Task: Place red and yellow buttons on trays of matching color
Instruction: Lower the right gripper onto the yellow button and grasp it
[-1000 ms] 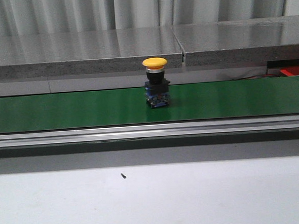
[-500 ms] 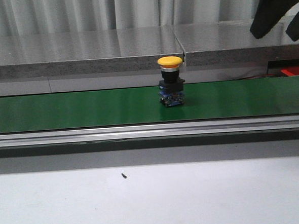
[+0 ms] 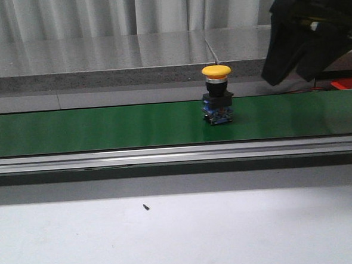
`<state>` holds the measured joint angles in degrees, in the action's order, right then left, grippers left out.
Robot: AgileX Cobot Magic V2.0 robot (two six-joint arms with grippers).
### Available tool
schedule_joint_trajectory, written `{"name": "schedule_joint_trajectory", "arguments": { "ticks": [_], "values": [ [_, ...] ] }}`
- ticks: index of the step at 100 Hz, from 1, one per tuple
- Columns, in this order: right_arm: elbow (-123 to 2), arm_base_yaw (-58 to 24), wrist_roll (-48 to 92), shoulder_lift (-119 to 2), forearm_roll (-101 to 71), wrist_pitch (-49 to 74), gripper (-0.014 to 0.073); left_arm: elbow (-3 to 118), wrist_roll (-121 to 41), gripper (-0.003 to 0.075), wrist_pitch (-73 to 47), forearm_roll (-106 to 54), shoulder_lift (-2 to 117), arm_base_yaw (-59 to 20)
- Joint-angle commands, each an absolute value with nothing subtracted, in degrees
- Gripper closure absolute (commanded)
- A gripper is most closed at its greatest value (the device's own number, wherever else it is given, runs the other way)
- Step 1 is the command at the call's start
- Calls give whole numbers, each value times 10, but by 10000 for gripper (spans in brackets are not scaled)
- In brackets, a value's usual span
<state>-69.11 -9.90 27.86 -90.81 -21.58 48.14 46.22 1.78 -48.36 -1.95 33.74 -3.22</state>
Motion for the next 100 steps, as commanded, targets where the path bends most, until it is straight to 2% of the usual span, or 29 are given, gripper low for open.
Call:
{"name": "schedule_joint_trajectory", "arguments": {
  "ticks": [1,55,62,77,84,100],
  "values": [
    [-723,-115,291,-910,-232,467,53,478,18,739,-445,-26,341,-36],
    [-833,-142,296,-1021,-275,442,61,478,18,739,-445,-26,341,-36],
    [-833,-142,296,-1027,-275,430,104,478,18,739,-445,-26,341,-36],
    [-833,-142,296,-1034,-274,429,309,478,18,739,-445,-26,341,-36],
    [-833,-142,296,-1033,-274,427,375,478,18,739,-445,-26,341,-36],
    [-832,-140,296,-1017,-274,427,400,478,18,739,-445,-26,341,-36]
  ]
}}
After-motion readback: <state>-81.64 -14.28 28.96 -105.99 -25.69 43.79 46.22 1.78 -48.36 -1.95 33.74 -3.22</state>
